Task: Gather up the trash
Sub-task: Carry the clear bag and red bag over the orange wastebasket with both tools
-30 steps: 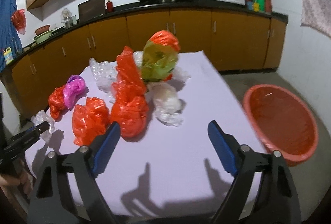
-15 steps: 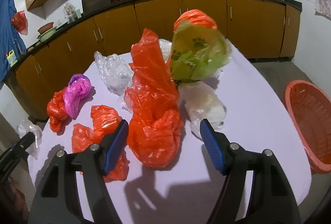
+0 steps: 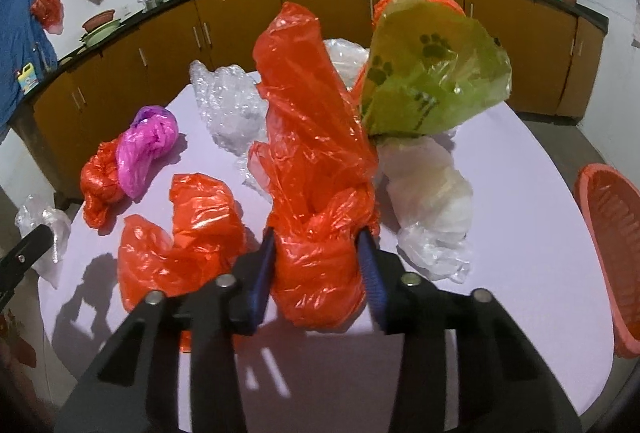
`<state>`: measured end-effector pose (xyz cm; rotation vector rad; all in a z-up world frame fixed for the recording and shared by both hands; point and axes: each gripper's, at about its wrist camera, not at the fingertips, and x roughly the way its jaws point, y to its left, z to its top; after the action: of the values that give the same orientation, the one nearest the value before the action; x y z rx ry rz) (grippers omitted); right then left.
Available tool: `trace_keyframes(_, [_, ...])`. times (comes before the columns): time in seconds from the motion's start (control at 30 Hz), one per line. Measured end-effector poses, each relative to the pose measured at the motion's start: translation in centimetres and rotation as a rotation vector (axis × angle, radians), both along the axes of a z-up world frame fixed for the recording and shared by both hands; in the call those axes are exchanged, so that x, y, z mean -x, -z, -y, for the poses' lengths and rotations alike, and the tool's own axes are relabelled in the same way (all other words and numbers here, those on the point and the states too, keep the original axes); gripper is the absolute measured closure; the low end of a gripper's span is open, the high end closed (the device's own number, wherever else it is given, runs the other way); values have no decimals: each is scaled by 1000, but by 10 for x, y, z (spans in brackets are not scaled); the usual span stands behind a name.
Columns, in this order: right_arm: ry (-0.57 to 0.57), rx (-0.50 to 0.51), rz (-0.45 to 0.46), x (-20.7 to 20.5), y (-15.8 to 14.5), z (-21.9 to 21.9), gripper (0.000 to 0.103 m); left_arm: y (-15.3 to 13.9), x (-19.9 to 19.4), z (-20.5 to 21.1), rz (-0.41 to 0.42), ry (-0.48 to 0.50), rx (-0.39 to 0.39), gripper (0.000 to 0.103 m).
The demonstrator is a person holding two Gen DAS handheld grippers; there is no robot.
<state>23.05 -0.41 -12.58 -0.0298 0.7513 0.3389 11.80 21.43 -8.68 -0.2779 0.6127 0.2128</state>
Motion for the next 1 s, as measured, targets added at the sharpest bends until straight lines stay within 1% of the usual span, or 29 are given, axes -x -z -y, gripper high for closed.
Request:
trace_keyframes(0.13, [-20, -13, 28, 9, -11, 3, 70, -3, 1, 2, 6, 2, -2, 70])
trace_keyframes(0.33, [-47, -42, 87, 24, -32, 7, 70, -12, 3, 8, 21, 13, -5, 70])
trace_keyframes(0.6, [-46, -98, 184, 50, -73, 35, 70, -31, 2, 31, 60, 64, -23, 70])
trace_keyframes(0.8, [21, -117, 237, 64, -95, 72, 70, -46, -5, 62, 90, 137, -42, 70])
trace_keyframes(1.0, [154, -88, 273, 74, -102, 129, 70, -58, -18, 107, 114, 239, -43, 70])
